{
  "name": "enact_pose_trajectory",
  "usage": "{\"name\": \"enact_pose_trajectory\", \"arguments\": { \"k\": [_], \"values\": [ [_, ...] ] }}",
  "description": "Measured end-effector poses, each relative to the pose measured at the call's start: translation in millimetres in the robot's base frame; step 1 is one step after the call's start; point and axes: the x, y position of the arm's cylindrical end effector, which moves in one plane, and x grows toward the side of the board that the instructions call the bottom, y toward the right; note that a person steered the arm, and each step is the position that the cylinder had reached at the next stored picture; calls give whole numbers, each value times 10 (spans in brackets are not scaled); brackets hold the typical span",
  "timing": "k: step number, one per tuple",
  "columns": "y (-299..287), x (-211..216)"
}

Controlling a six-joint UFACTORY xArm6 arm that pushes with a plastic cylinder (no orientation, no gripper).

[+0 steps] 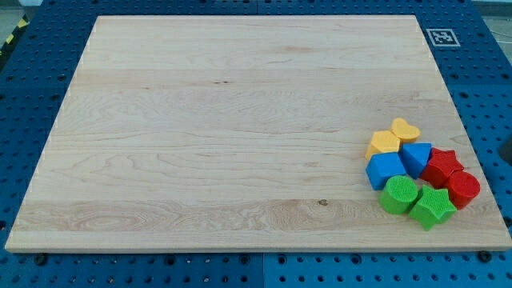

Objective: Push the green star to the bottom of the blue cube

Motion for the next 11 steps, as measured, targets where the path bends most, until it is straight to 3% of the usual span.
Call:
{"name": "enact_pose_trajectory", "arguments": {
  "k": [2,4,6,9,11],
  "values": [
    [-68,967],
    [-1143,981],
    [-1360,595],
    [-2488,541],
    [-3014,143]
  ]
}}
